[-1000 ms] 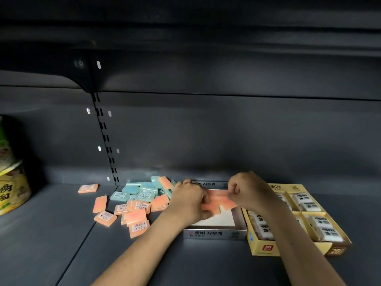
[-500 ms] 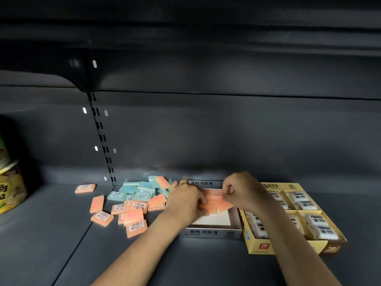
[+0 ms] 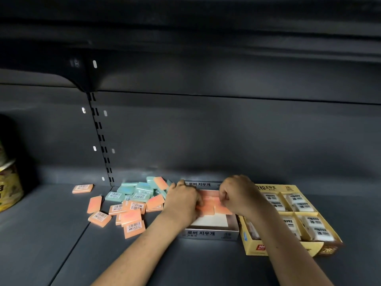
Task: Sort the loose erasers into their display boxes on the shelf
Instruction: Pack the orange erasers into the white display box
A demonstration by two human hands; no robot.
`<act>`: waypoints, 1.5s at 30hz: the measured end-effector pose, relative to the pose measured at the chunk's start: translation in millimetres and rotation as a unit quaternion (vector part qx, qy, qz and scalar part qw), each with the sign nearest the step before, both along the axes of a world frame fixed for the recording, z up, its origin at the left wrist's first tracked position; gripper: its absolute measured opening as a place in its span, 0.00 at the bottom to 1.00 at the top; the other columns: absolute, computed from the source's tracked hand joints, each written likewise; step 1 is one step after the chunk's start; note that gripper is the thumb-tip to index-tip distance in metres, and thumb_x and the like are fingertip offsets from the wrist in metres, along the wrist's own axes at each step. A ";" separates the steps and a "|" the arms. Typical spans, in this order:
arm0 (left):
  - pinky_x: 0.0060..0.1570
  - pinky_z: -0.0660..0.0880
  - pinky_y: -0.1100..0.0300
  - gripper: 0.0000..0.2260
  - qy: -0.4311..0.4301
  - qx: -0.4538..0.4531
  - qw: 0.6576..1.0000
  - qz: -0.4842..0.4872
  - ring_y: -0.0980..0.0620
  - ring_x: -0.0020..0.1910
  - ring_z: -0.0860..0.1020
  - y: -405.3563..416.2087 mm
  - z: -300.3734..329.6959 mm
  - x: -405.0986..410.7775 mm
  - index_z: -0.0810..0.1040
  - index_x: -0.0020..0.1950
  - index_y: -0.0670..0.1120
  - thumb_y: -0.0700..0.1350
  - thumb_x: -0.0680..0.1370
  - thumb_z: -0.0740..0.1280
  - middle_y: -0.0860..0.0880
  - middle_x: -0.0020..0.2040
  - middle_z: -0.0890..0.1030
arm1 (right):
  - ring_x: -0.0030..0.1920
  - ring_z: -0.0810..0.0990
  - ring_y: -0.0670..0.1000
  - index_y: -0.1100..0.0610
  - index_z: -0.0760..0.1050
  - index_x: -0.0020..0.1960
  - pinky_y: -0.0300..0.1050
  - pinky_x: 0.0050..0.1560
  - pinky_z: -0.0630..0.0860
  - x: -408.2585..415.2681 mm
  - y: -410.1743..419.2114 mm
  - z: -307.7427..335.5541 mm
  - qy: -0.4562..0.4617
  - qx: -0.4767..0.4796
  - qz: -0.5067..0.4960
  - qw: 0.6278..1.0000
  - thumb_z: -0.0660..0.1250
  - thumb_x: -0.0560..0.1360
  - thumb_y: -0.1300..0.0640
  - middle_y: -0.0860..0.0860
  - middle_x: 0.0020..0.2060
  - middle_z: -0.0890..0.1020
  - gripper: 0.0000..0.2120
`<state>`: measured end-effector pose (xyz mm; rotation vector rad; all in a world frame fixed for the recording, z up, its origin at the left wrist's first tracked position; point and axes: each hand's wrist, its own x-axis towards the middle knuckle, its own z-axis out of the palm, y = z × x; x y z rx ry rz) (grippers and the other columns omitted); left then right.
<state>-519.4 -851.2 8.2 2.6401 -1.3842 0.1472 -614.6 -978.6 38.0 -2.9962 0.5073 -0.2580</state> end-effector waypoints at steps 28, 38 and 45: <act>0.59 0.60 0.60 0.12 0.017 -0.025 0.999 -0.011 0.51 0.60 0.69 2.2 -0.4 3.0 0.80 0.53 0.55 0.52 0.70 0.71 0.56 0.55 0.80 | 0.53 0.80 0.54 0.57 0.81 0.51 0.43 0.52 0.73 5.9 18.5 2.2 0.063 -0.104 -0.021 0.992 0.63 0.72 0.69 0.53 0.51 0.82 0.13; 0.59 0.61 0.60 0.11 0.010 -0.037 0.999 -0.017 0.51 0.60 0.70 2.3 -3.7 3.6 0.81 0.52 0.55 0.50 0.70 0.69 0.57 0.55 0.81 | 0.56 0.77 0.55 0.58 0.79 0.53 0.44 0.57 0.70 8.5 24.3 -1.2 0.117 -0.147 0.003 0.982 0.67 0.71 0.65 0.55 0.53 0.81 0.11; 0.58 0.61 0.61 0.10 0.003 -0.037 0.999 -0.026 0.51 0.60 0.70 4.5 -5.4 5.0 0.81 0.53 0.56 0.49 0.72 0.67 0.56 0.55 0.81 | 0.56 0.78 0.56 0.60 0.78 0.54 0.44 0.56 0.72 8.4 26.1 0.3 0.108 -0.156 -0.006 0.982 0.62 0.73 0.68 0.55 0.54 0.81 0.13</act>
